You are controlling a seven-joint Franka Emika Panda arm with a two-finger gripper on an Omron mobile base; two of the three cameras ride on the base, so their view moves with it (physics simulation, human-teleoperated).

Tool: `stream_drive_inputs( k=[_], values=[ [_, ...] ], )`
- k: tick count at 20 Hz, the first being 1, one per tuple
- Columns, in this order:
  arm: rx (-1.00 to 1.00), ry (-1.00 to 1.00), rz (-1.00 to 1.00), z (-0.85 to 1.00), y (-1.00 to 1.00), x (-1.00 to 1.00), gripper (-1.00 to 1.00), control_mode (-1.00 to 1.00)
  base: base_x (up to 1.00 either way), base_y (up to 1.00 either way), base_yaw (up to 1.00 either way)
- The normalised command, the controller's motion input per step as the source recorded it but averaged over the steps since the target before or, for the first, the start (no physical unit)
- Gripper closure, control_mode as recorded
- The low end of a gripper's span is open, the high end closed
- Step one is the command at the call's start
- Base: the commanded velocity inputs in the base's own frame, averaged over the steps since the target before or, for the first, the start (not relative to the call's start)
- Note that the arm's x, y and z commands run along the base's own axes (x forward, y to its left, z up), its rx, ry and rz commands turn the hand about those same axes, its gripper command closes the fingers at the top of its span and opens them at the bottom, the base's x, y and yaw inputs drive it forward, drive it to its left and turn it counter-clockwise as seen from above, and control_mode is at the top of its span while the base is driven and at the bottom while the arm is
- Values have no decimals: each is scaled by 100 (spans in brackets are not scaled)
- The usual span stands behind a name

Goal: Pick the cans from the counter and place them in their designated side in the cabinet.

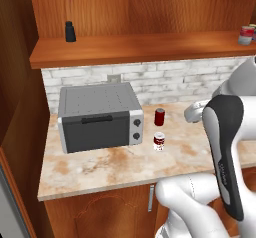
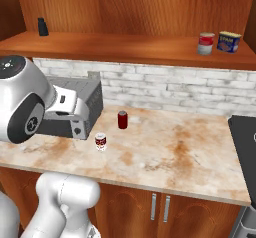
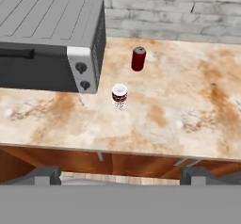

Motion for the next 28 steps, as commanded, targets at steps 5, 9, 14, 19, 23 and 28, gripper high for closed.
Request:
stream_drive_inputs(
  k=[5, 9, 14, 19, 23, 28],
  values=[
    [0, 0, 1, -29, 6, 21, -100, -100, 0, 0, 0],
    [0, 0, 1, -32, 2, 25, -100, -100, 0, 0, 0],
    [0, 0, 1, -29, 2, 22, -100, -100, 0, 0, 0],
    [0, 0, 2, -23, 2, 19, -100, -100, 0, 0, 0],
    [0, 0, 2, -24, 2, 19, -100, -100, 0, 0, 0],
    [0, 0, 3, -24, 2, 18, -100, -100, 0, 0, 0]
  ],
)
